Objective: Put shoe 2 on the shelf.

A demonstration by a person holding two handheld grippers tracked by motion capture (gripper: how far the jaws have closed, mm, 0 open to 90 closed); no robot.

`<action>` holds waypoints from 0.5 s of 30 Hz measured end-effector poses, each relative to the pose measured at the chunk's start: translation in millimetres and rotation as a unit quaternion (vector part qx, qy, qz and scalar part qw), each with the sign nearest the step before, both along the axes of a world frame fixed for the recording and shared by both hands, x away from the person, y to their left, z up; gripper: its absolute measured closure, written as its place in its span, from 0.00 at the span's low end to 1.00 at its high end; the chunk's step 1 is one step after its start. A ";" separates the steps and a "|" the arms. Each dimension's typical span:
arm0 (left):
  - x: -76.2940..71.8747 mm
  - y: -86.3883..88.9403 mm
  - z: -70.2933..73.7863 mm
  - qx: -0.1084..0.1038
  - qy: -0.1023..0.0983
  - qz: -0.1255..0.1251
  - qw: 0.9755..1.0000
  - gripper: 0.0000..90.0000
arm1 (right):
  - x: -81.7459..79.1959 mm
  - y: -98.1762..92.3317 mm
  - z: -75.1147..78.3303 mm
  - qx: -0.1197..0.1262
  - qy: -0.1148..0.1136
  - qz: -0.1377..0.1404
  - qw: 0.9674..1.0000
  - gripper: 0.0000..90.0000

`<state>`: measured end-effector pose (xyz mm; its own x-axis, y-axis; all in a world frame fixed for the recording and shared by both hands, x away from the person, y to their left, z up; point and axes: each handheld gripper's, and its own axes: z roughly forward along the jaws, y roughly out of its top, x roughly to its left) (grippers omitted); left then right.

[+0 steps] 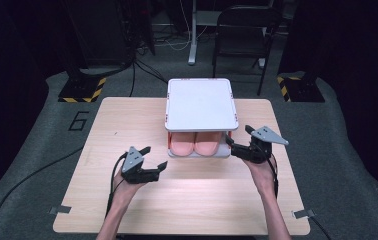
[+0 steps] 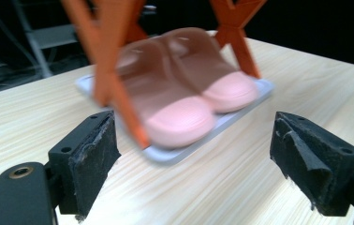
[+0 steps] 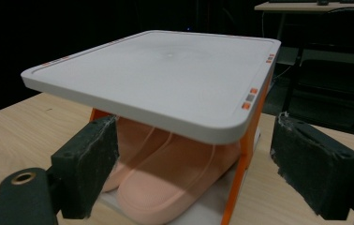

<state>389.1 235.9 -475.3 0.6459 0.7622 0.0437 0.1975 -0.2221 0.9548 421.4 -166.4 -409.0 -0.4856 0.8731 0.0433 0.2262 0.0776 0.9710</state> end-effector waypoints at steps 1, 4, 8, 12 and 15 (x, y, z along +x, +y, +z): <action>-2.9 7.0 -2.0 -0.005 -0.002 0.010 1.000 0.17 | -5.6 -2.2 -2.8 0.004 -0.004 -0.002 1.000 0.16; -9.0 27.3 -8.6 -0.019 0.002 0.039 0.999 0.17 | -20.3 -7.9 -13.6 0.013 -0.005 -0.018 1.000 0.16; -16.6 50.4 -18.4 -0.035 0.003 0.076 0.996 0.17 | -33.7 -14.1 -30.8 0.015 0.003 -0.033 0.999 0.16; -22.7 73.2 -22.0 -0.044 -0.006 0.116 0.992 0.17 | -46.6 -21.2 -46.9 0.016 0.001 -0.054 0.998 0.17; -26.1 88.5 -23.9 -0.062 -0.004 0.142 0.988 0.17 | -55.6 -24.1 -58.3 0.008 -0.001 -0.065 0.998 0.17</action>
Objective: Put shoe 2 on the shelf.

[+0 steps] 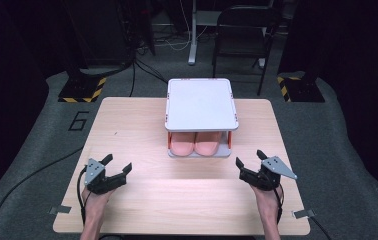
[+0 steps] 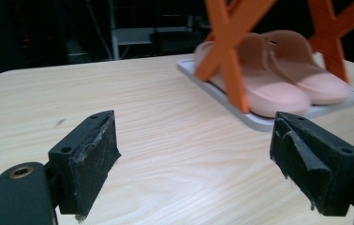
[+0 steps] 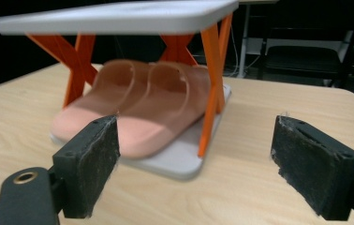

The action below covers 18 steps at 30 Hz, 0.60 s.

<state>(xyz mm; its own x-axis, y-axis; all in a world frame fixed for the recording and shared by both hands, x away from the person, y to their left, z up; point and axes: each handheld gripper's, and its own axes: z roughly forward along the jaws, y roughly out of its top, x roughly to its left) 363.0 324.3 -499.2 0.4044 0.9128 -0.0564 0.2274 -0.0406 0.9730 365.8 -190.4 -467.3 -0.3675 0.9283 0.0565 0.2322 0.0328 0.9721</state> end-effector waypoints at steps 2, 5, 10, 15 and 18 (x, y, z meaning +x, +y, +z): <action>-1.0 6.0 -1.2 -0.013 0.001 0.016 1.000 0.17 | -4.0 -1.7 -7.1 -0.005 0.008 0.000 1.000 0.17; -1.7 10.5 -1.7 -0.022 0.004 0.023 0.999 0.17 | -9.0 -3.8 -15.2 -0.013 0.018 0.001 1.000 0.17; 0.3 13.4 -3.1 -0.030 0.012 0.026 0.999 0.17 | -14.5 -9.1 -20.0 -0.010 0.028 -0.001 1.000 0.17; 2.1 14.0 -5.1 -0.039 0.014 0.041 0.998 0.17 | -15.8 -11.2 -22.2 -0.012 0.033 0.000 0.999 0.17; 1.9 13.9 -6.6 -0.036 0.021 0.042 0.998 0.17 | -17.1 -10.6 -22.7 -0.015 0.034 0.001 0.999 0.17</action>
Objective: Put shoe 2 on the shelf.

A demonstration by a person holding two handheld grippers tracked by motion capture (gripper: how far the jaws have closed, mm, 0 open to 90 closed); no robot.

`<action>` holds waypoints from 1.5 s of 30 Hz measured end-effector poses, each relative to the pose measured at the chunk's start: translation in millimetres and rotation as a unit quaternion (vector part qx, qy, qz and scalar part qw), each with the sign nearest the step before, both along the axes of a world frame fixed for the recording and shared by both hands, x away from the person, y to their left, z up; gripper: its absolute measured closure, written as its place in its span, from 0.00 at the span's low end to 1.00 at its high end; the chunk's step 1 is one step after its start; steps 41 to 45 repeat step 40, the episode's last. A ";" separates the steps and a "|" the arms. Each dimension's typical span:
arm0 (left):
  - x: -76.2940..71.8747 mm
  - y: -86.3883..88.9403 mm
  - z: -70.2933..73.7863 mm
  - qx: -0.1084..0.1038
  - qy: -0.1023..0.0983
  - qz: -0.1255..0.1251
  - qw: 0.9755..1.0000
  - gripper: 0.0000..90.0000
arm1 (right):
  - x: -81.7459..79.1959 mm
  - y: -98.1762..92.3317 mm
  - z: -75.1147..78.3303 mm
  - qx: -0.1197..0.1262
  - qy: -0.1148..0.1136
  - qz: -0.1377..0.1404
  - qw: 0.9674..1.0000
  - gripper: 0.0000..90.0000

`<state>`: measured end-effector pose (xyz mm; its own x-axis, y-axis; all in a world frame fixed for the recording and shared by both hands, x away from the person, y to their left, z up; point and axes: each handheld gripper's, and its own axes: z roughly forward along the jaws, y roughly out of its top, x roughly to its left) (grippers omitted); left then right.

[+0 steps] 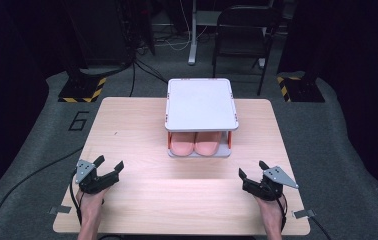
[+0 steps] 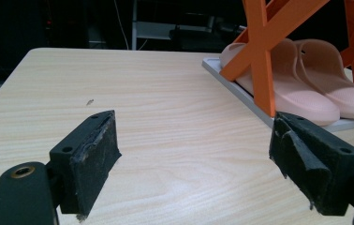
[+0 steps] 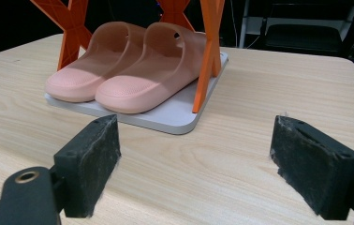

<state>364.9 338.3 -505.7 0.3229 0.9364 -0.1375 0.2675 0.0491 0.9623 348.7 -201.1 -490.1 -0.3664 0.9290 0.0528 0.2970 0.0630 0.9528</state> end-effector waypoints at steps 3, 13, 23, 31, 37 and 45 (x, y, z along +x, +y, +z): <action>0.3 -0.3 -1.8 0.002 0.010 -0.001 1.000 0.17 | -0.5 0.6 -0.4 0.002 -0.001 0.001 1.000 0.17; 0.5 0.5 -3.3 0.005 0.022 -0.006 1.000 0.18 | 0.3 -0.7 1.3 0.000 0.003 0.007 1.000 0.18; 2.1 -1.3 -8.1 0.004 0.029 -0.001 1.000 0.19 | -1.4 -2.9 -1.0 0.001 0.007 -0.001 1.000 0.18; 2.7 -1.5 -9.5 0.004 0.034 0.001 0.999 0.20 | -0.5 -3.0 -2.0 0.005 0.013 -0.001 1.000 0.17; 2.8 -1.2 -9.5 0.002 0.033 0.002 0.999 0.20 | -0.3 -3.1 -4.7 0.004 0.019 -0.003 1.000 0.17; 3.2 -1.1 -9.9 0.002 0.034 0.001 0.999 0.20 | 1.6 -3.9 -5.9 0.004 0.026 -0.002 1.000 0.17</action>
